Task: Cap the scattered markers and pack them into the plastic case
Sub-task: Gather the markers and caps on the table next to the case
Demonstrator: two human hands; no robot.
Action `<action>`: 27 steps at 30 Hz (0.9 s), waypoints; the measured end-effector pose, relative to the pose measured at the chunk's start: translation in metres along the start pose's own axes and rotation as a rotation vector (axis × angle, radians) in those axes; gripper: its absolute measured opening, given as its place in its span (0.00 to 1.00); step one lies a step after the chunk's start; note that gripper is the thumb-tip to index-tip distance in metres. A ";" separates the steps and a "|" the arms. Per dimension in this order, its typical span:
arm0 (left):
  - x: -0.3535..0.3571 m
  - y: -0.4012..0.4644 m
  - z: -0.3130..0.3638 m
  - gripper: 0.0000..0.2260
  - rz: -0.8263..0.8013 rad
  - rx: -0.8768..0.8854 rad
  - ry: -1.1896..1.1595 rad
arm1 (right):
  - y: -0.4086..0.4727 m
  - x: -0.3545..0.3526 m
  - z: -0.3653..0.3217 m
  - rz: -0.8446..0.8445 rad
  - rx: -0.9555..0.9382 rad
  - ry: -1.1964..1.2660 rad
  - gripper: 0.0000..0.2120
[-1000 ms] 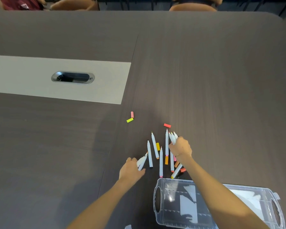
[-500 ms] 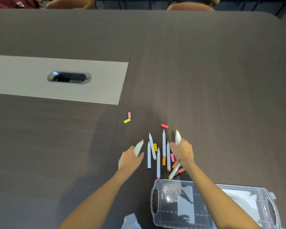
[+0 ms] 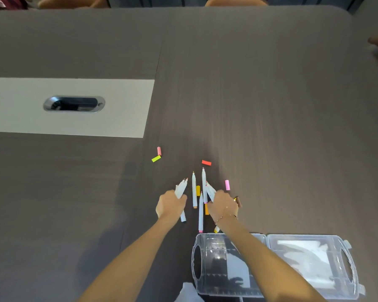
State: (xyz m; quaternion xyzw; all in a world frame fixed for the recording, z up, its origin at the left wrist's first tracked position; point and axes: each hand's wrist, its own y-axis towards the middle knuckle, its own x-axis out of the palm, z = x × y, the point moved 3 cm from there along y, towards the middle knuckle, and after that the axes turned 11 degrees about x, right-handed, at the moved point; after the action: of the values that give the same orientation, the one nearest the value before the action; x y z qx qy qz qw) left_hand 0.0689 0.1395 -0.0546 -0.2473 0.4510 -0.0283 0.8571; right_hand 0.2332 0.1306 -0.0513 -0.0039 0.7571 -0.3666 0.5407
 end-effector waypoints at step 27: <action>-0.019 0.028 0.004 0.08 -0.141 0.009 -0.155 | 0.038 -0.008 -0.047 -0.101 0.029 0.335 0.13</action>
State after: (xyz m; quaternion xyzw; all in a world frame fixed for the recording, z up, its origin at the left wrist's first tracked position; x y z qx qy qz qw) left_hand 0.0557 0.1709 -0.0511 -0.2757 0.3649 -0.0713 0.8864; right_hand 0.2127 0.1877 -0.0597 0.0271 0.8301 -0.3999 0.3876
